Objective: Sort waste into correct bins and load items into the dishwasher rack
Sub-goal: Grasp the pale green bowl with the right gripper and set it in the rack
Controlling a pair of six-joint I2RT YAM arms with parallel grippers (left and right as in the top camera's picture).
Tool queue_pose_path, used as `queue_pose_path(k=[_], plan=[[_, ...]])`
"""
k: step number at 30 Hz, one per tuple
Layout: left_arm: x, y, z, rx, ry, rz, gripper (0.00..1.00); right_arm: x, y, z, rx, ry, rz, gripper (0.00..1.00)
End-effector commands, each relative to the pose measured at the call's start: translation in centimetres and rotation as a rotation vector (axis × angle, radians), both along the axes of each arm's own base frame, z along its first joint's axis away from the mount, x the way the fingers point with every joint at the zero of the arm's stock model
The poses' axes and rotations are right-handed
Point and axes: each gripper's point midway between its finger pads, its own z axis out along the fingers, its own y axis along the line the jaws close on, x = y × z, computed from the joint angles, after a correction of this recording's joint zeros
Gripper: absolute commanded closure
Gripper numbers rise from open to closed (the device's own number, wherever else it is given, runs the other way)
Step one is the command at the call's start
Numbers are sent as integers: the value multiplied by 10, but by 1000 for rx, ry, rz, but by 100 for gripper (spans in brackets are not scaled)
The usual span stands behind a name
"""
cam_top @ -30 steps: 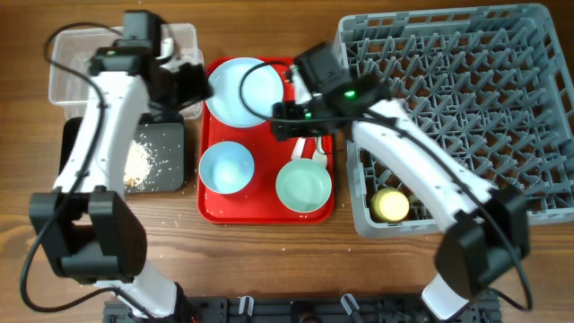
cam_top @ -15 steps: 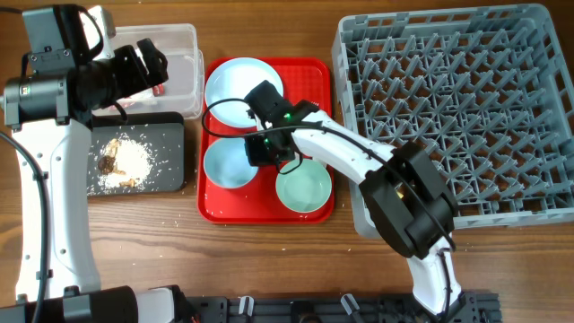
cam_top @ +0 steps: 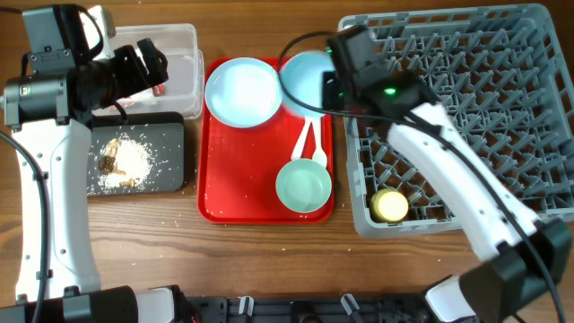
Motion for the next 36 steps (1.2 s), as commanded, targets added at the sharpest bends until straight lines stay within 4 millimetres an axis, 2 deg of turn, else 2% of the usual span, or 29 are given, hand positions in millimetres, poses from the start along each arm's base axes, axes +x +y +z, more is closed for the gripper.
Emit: queue_pose_path(k=[1, 3, 5, 7, 10, 12, 17, 23, 29, 30, 31, 32, 33, 34, 36], plan=[[1, 3, -1, 19, -1, -10, 0, 17, -78, 53, -400, -218, -242, 96], [1, 3, -1, 19, -2, -10, 0, 22, -105, 70, -651, -268, -343, 96], [1, 3, -1, 19, -2, -10, 0, 32, -116, 81, -836, -294, -411, 96], [1, 3, -1, 19, -2, -10, 0, 63, -108, 67, -947, -268, -341, 96], [1, 3, -1, 19, -1, -10, 0, 105, -108, 41, -1138, -199, -236, 96], [1, 3, -1, 19, -2, -10, 0, 120, -106, 23, -1238, -148, -194, 96], [1, 3, -1, 19, -1, -10, 0, 126, -105, -20, -1303, -61, -148, 96], [1, 3, -1, 19, -2, -10, 0, 123, -95, -30, -1308, -58, -113, 96], [1, 3, -1, 19, -1, -10, 0, 119, -75, -62, -1278, -1, 62, 95], [1, 3, -1, 19, -2, -10, 0, 117, -72, -67, -1255, -4, 71, 68], [1, 3, -1, 19, -2, -10, 0, 117, -67, -67, -1251, -13, 76, 28], [1, 3, -1, 19, -1, -10, 0, 117, -61, -68, -1244, -23, 94, 17], [1, 3, -1, 19, -1, -10, 0, 118, -53, -68, -1231, -40, 114, 14], [1, 3, -1, 19, -1, -10, 0, 118, -36, -65, -1197, -80, 159, 13], [1, 3, -1, 19, -1, -10, 0, 120, -9, -39, -1089, -205, 172, 12]])
